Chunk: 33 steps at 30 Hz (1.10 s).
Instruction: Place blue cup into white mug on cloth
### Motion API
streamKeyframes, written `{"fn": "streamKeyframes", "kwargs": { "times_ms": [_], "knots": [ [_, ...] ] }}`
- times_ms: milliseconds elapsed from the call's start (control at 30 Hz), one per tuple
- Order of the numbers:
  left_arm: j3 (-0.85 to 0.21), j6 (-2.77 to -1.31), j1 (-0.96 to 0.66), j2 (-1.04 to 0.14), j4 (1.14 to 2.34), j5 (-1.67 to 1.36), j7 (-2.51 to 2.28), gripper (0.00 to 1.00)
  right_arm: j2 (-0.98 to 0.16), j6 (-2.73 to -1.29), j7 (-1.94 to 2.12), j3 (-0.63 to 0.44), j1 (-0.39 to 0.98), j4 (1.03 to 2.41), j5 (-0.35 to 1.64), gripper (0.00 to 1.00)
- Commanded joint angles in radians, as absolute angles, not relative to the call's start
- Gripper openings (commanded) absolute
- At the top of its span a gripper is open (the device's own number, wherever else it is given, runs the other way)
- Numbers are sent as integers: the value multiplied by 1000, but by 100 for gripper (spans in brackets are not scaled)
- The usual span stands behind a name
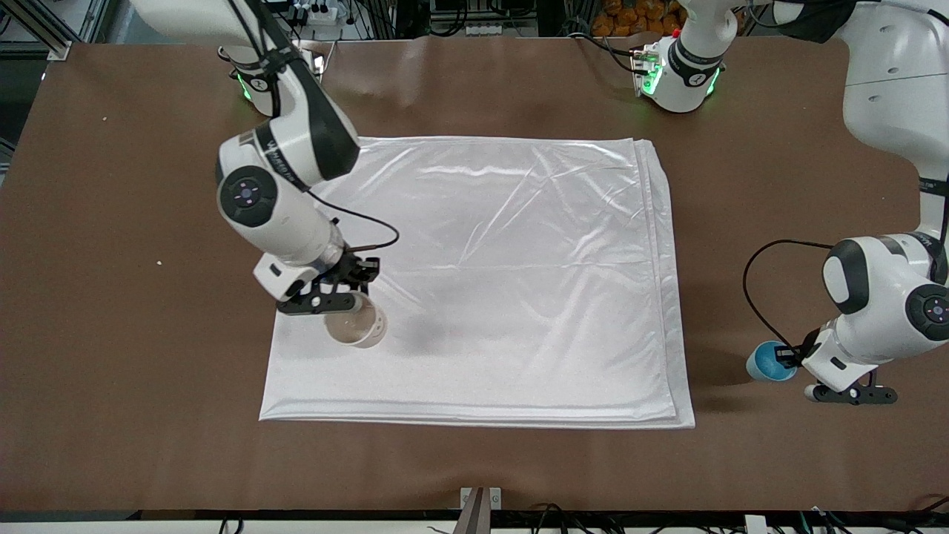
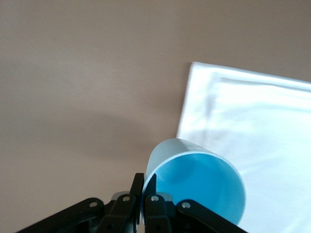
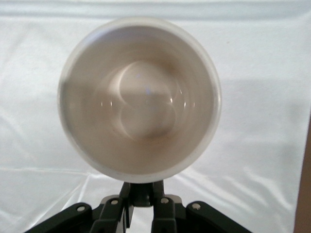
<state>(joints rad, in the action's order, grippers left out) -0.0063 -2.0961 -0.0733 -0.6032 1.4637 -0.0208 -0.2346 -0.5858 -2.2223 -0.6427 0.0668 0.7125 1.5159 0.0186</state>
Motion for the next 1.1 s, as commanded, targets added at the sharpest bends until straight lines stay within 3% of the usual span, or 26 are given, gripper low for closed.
{"fn": "streamKeyframes", "kwargs": {
  "times_ms": [0,200,533,667,700,733,1067],
  "knots": [
    [5,-2072,-136,-578,1471,-57,-357,0,-695,-2246,-686,68,758,1413,-43,0],
    [3,-2072,-196,-578,1471,-57,-474,0,-764,-2355,-684,58,811,1408,-70,0],
    [2,-2068,-267,-569,1471,-63,-613,0,-811,-2405,-686,54,827,1404,-120,0],
    [-8,-2033,-278,-560,1471,-89,-649,0,-811,-2402,-686,55,827,1404,-115,37],
    [-14,-2025,-278,-560,1471,-94,-661,0,-810,-2399,-686,55,825,1404,-110,58],
    [-20,-2019,-278,-557,1471,-97,-670,0,-804,-2401,-686,55,821,1407,-115,100],
    [-93,-1996,-281,-549,1470,-95,-768,0,-707,-2257,-683,63,773,1413,-107,100]
  ]
}}
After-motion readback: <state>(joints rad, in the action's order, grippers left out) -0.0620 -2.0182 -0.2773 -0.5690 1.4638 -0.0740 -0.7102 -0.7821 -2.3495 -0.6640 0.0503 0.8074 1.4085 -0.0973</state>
